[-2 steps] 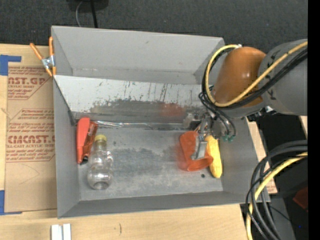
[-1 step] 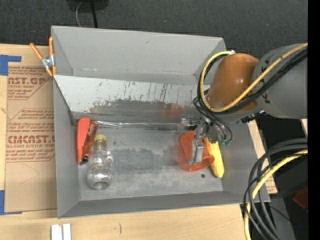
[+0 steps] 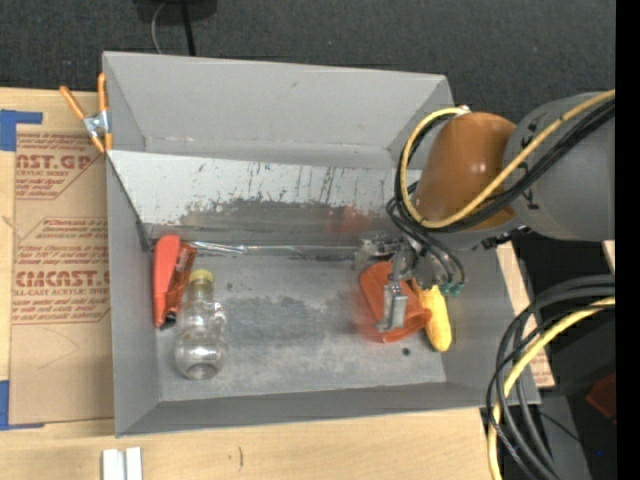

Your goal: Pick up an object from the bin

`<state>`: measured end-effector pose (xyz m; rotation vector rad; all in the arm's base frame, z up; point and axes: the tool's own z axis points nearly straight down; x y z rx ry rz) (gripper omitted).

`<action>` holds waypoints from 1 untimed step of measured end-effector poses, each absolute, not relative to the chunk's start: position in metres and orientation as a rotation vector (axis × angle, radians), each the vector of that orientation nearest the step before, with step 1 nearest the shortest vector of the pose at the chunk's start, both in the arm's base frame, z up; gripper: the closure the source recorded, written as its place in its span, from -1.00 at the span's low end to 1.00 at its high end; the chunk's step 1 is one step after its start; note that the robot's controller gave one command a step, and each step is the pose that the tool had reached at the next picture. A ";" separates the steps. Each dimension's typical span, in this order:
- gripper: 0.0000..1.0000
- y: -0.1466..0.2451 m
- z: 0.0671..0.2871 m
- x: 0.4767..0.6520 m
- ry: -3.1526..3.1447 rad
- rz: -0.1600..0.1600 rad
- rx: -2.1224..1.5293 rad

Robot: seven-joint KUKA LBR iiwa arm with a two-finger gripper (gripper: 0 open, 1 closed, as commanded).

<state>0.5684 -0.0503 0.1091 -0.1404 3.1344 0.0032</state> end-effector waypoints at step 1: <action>-1.00 -0.076 0.089 0.566 3.122 0.004 -0.319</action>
Offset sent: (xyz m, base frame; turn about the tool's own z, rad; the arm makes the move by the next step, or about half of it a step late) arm 0.0035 -0.0666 -0.0391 -0.1395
